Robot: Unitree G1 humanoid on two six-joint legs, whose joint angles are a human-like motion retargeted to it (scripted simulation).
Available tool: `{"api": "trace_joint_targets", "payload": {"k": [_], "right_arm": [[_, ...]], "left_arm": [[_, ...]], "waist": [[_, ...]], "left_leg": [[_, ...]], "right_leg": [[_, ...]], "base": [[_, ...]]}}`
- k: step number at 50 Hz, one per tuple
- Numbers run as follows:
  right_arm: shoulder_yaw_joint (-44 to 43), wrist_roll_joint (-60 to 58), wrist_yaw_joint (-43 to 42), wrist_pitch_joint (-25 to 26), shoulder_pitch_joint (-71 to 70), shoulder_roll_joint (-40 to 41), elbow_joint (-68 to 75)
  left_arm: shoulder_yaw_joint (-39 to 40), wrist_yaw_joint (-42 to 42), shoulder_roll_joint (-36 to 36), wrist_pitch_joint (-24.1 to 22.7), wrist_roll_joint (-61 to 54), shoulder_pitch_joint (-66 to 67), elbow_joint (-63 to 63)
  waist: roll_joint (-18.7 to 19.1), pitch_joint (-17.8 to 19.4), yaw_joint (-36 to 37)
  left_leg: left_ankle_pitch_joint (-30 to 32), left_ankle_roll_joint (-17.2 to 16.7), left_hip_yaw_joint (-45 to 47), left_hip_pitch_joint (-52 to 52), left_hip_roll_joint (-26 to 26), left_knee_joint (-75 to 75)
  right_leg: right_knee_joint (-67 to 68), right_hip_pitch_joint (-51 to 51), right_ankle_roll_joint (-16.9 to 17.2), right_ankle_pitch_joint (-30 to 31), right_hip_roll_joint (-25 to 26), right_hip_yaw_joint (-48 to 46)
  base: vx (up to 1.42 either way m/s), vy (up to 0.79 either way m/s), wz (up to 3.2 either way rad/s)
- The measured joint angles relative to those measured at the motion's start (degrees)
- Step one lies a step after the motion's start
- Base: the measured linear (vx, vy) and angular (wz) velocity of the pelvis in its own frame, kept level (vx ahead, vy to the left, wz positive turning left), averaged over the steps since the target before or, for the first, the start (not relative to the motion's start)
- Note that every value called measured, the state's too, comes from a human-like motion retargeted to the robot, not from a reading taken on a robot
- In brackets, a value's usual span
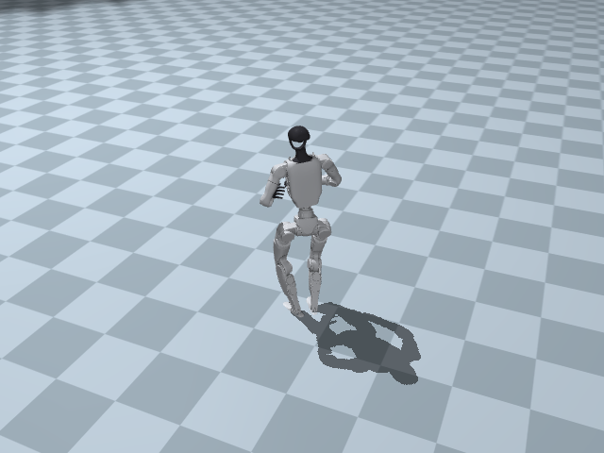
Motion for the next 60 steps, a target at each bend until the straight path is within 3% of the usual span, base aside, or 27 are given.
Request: {"api": "trace_joint_targets", "payload": {"k": [4,13,15,25,27,33,60], "right_arm": [[0.0,-1.0,0.3,0.3,-0.9,-0.3,1.5],[0.1,-4.1,0.5,0.5,-0.8,-0.3,3.1],[-0.7,-4.7,0.8,0.5,-1.8,-0.2,3.4],[-1.7,-7.5,0.4,0.4,-0.6,0.0,3.7],[-2.5,-8.1,0.5,0.6,-1.3,-0.1,3.5],[-2.7,-9.9,0.3,0.3,-0.5,0.0,3.3],[-2.3,-16.1,-0.9,-1.0,-3.1,0.5,3.2]], "left_arm": [[-0.2,-0.1,-0.6,0.6,0.2,-0.2,0.1],[0.1,-0.9,-1.4,1.4,1.5,0.7,1.1],[0.6,-1.2,-1.4,1.5,1.9,-0.2,1.5],[1.5,-1.0,-2.7,1.7,4.1,1.8,2.1],[1.8,-1.1,-2.6,1.8,4.5,1.1,2.2],[2.1,-0.9,-3.4,1.6,5.8,2.6,2.4],[3.2,0.3,-2.6,0.4,8.3,3.5,2.0]], "waist": [[-0.4,-1.0,0.5],[-1.9,-1.0,1.0],[-2.2,-1.2,1.4],[-4.3,0.1,1.0],[-3.6,-0.5,1.5],[-5.2,0.5,1.1],[-6.2,1.0,2.1]], "left_leg": [[2.5,0.6,-1.1,2.4,-3.0,-7.3],[1.9,1.6,0.2,3.7,-4.5,-5.9],[5.4,2.6,0.0,8.0,-7.5,-16.6],[5.7,3.0,2.0,9.7,-9.6,-15.2],[8.9,3.8,1.2,13.1,-11.4,-24.8],[9.7,3.7,2.6,14.4,-13.3,-24.1],[11.4,4.2,4.4,16.3,-16.2,-28.4]], "right_leg": [[-3.6,1.8,0.3,0.9,-0.2,0.9],[1.0,1.1,0.8,-1.4,-2.5,2.1],[-5.0,3.5,1.0,0.3,-2.4,2.1],[1.6,2.2,1.5,-2.0,-6.1,3.3],[-3.7,4.0,1.5,-0.6,-5.0,2.9],[1.4,2.7,1.8,-2.3,-7.9,4.1],[2.1,1.4,3.8,-2.9,-10.6,4.5]], "base": [[0.08,0.04,-0.38],[0.02,0.03,-0.25],[0.11,0.07,-0.2],[0.0,0.01,-0.06],[0.09,0.05,-0.21],[-0.01,0.0,-0.06],[0.0,0.0,0.0]]}}
